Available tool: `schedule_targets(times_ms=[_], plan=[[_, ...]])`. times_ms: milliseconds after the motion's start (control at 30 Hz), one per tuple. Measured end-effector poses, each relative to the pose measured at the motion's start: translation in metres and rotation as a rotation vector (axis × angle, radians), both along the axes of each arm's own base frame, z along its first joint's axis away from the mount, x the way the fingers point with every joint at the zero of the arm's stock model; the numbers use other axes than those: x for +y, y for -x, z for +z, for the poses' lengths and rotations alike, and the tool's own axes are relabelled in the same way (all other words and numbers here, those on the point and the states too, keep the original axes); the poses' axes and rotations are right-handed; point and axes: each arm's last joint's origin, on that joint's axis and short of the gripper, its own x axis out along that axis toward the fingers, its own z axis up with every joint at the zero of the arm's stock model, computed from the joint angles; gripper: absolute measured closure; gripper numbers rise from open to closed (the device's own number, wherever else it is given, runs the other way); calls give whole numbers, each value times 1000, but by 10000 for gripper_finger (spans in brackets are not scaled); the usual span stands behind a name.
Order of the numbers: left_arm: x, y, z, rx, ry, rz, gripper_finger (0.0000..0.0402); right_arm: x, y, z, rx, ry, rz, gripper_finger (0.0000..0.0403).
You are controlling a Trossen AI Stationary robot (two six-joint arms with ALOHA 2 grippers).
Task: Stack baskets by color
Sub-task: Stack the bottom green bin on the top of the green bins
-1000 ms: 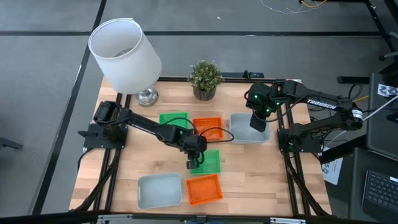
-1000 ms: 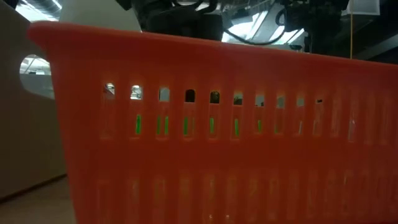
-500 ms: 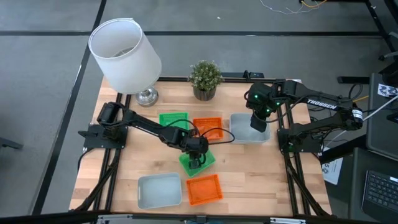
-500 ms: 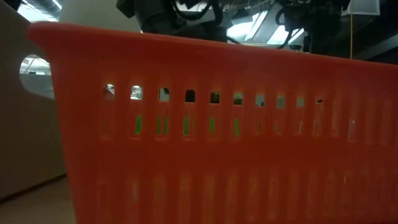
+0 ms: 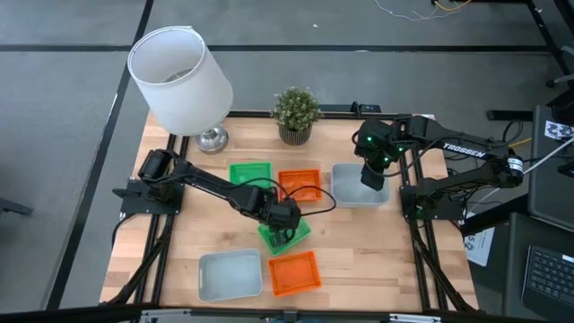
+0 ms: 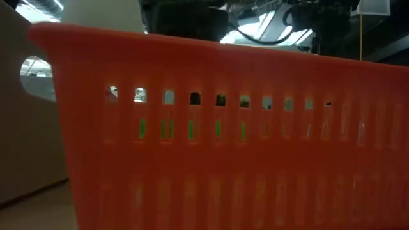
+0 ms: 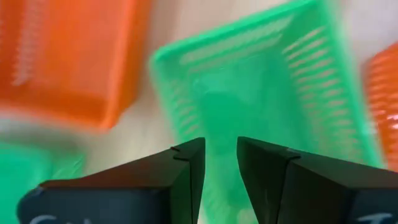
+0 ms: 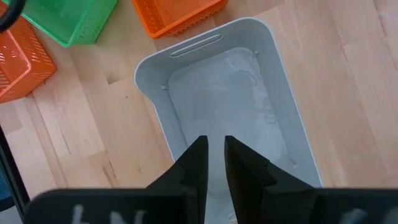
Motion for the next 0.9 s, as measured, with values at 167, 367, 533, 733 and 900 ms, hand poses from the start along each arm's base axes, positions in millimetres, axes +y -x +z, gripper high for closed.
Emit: schedule_targets(times_ms=[167,367,533,733,900], plan=[[4,10,0,96,-52,116,314,0,0,0,0,0,0,350],[5,14,-10,122,-18,152,290,0,0,0,0,0,0,350],[3,12,-10,94,-6,147,282,0,0,0,0,0,0,350],[2,10,-9,74,13,155,282,0,0,0,1,0,0,350],[1,7,-8,44,61,160,282,0,0,0,-3,2,2,350]])
